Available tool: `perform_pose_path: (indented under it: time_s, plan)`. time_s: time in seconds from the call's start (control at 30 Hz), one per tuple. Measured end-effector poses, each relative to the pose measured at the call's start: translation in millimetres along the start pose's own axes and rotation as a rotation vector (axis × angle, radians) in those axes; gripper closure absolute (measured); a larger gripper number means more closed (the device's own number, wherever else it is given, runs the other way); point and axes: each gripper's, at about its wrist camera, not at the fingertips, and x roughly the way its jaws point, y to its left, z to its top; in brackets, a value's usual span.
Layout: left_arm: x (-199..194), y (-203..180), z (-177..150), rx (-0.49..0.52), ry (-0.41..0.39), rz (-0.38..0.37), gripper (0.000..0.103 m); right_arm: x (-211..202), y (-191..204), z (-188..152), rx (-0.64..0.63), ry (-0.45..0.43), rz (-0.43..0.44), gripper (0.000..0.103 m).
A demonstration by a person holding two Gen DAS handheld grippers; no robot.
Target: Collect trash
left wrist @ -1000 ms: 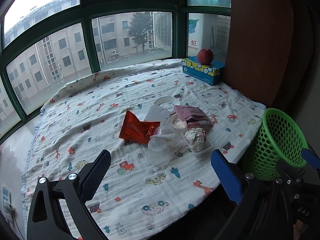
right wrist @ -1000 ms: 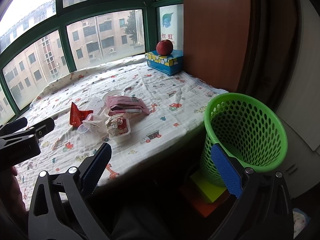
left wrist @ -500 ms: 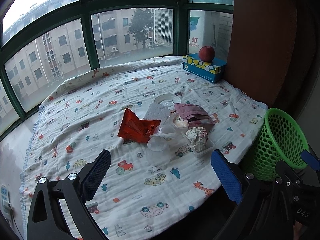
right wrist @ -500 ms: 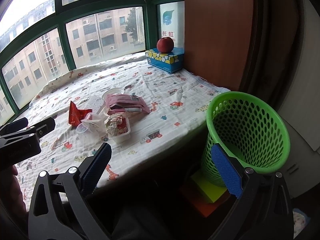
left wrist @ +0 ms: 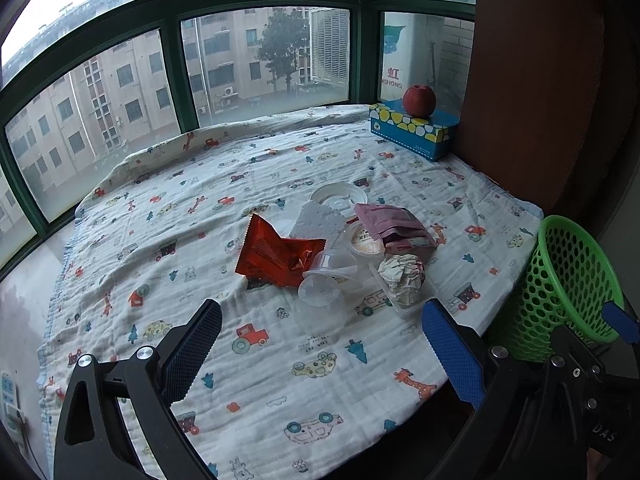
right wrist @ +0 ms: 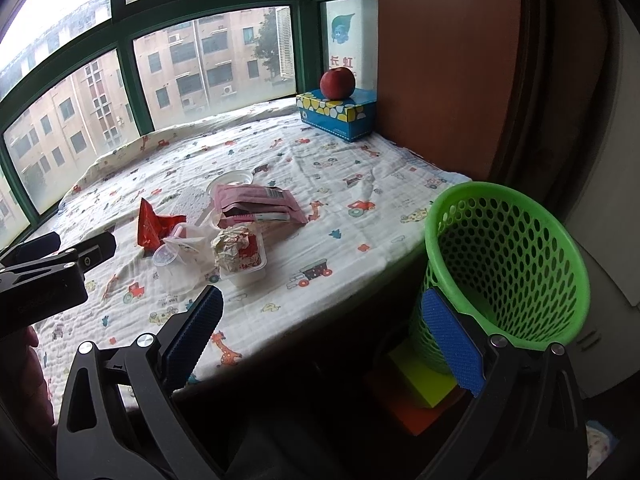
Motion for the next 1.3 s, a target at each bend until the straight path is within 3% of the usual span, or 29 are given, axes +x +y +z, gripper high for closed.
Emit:
perform_pose_path:
  time_s: [0.73,1.07,1.3]
  plan:
    - [32.5,20.4,27.3,0.005,0.023,0.012,0.006,32.0,13.6,19.2,-0.038,0.026,0.009,0.005]
    - [54.6,35.1,48.5,0.016,0.019,-0.015,0.006,54.0,21.6,35.3,-0.036,0.044,0.024,0.005]
    - [70.5,53.2,58.0,0.042,0.013,-0.02,0.006,81.6,28.5,38.3,-0.004,0.08,0.08,0.005]
